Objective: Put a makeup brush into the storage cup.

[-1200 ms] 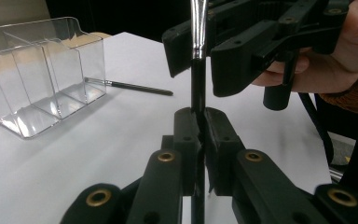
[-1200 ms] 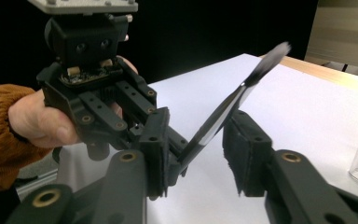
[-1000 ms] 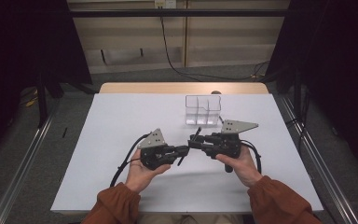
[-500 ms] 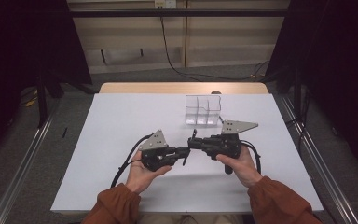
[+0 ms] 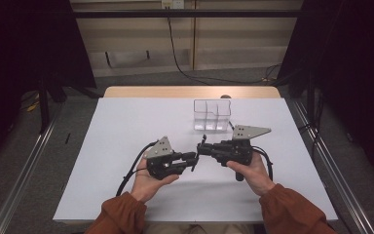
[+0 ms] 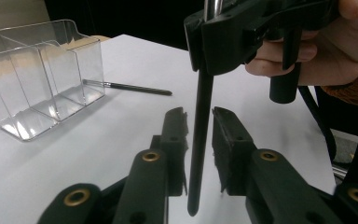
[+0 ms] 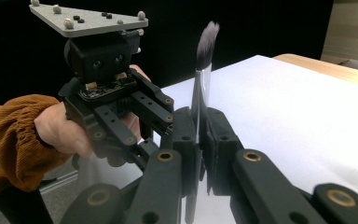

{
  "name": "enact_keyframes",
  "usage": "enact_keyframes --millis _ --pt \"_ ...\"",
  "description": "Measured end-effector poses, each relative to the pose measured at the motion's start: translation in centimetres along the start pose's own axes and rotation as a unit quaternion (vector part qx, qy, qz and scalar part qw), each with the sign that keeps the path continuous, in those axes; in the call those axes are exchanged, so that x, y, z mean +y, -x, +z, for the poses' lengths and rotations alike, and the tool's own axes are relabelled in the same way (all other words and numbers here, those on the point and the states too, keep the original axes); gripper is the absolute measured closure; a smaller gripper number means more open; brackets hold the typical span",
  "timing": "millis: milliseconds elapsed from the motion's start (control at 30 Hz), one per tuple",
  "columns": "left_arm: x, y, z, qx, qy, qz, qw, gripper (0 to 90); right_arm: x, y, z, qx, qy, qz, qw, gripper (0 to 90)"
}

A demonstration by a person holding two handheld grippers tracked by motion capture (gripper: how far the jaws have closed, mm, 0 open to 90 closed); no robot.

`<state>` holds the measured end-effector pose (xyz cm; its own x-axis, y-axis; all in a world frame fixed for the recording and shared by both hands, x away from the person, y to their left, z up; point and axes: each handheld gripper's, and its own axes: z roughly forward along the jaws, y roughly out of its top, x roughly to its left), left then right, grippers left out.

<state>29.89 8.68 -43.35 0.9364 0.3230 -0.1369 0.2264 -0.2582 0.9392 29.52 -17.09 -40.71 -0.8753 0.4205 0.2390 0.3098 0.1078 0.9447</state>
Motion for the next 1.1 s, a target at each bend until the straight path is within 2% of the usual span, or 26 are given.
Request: enact_keyframes --millis 33,167,300,400,467,600,700,867,900,1000,1100 --pt "0.0 0.0 0.0 0.002 0.001 -0.001 1.0 71.5 0.0 0.0 0.0 0.0 0.002 0.0 1.0 84.3" --pt "0.0 -0.3 -0.3 0.015 0.006 -0.019 0.9997 57.8 0.1 0.1 -0.3 -0.003 0.004 0.001 1.0 84.3" --pt "0.1 -0.4 -0.8 0.026 0.014 -0.023 0.9993 47.2 0.1 0.2 -0.4 -0.005 0.005 0.0 1.0 84.2" --pt "0.1 -0.7 -1.3 0.035 0.015 -0.033 0.9987 37.7 0.2 0.2 -0.5 -0.006 0.006 0.0 1.0 84.2" --pt "0.0 -0.8 -1.4 0.033 0.006 -0.035 0.9988 33.9 0.3 0.3 -0.6 -0.007 0.007 0.001 1.0 84.2" --pt "0.2 -0.9 -1.7 0.053 0.01 -0.033 0.998 21.8 0.5 0.5 -1.0 -0.012 0.01 -0.001 0.9999 84.2" --pt "0.2 -1.1 -1.9 0.061 0.013 -0.035 0.9974 16.4 0.5 0.6 -1.2 -0.016 0.012 0.001 0.9998 84.2" --pt "0.3 -1.0 -2.7 0.068 0.018 -0.039 0.9967 15.8 0.5 0.7 -1.3 -0.019 0.012 0.0 0.9998 84.2" --pt "0.2 -1.0 -2.9 0.074 0.017 -0.042 0.9962 11.5 0.5 0.7 -1.4 -0.02 0.013 0.001 0.9997 84.2" --pt "0.2 -1.0 -3.3 0.079 0.016 -0.044 0.9958 9.0 0.6 0.7 -1.4 -0.022 0.012 0.001 0.9997 84.2" --pt "0.1 -1.2 -4.1 0.09 0.015 -0.055 0.9943 4.4 0.6 0.6 -1.6 -0.024 0.015 0.002 0.9996 84.2"
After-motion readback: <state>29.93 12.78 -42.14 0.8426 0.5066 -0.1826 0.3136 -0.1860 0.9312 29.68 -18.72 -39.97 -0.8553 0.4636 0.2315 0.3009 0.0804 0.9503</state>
